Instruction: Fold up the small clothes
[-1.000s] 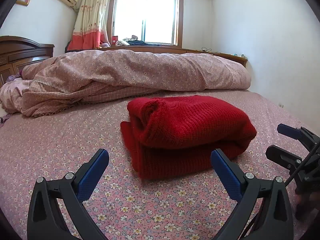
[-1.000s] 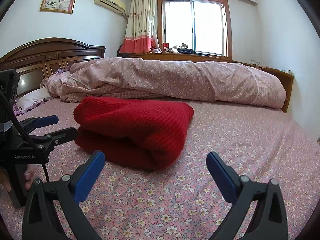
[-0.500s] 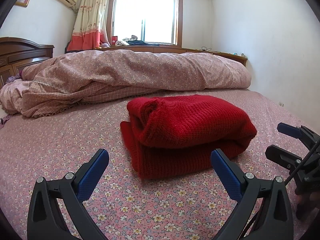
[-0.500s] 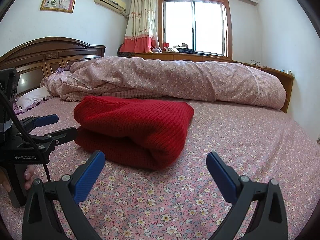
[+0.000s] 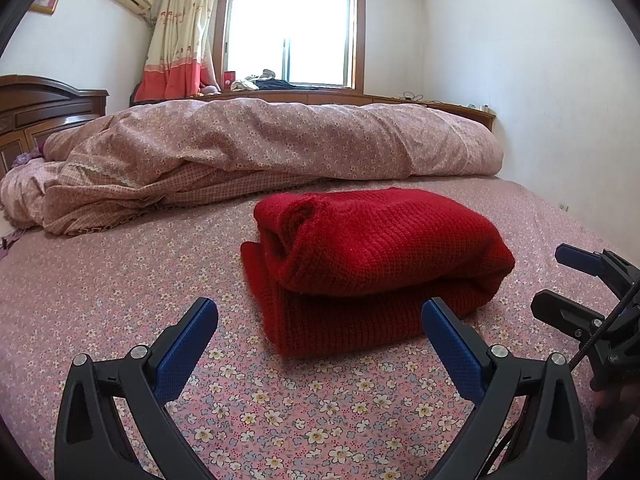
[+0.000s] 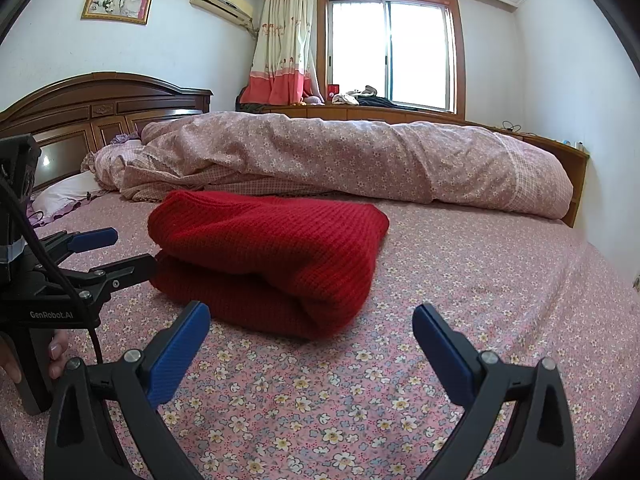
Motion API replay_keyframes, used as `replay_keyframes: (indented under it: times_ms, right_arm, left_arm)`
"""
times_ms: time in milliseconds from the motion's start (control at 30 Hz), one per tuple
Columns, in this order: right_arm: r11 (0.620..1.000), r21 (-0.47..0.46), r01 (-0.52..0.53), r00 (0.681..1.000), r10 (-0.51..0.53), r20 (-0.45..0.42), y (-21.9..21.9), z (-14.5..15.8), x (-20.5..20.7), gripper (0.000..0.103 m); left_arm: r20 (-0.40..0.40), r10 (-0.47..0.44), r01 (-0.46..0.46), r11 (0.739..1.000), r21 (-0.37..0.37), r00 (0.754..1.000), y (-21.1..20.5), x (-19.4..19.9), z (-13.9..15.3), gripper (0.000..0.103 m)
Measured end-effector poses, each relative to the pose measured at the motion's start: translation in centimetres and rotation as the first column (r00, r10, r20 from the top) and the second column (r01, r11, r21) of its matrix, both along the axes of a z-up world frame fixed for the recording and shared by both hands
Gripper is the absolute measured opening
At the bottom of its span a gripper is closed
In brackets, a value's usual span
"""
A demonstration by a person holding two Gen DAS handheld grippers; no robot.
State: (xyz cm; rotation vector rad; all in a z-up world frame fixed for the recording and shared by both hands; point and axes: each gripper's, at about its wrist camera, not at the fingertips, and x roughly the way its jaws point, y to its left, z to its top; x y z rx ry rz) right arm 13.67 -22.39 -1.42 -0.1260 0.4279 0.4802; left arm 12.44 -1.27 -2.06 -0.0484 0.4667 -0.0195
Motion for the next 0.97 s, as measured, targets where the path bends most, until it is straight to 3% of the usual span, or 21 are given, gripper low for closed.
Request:
replay_keyframes:
  times_ms: [967]
  right_arm:
    - [0.999, -0.034, -0.011, 1.0, 0.011, -0.004, 0.0, -0.48, -0.25, 0.103]
  left_arm:
    - [0.01, -0.027, 0.027, 0.999, 0.035, 1.0, -0.49, -0.29, 0.13, 0.099]
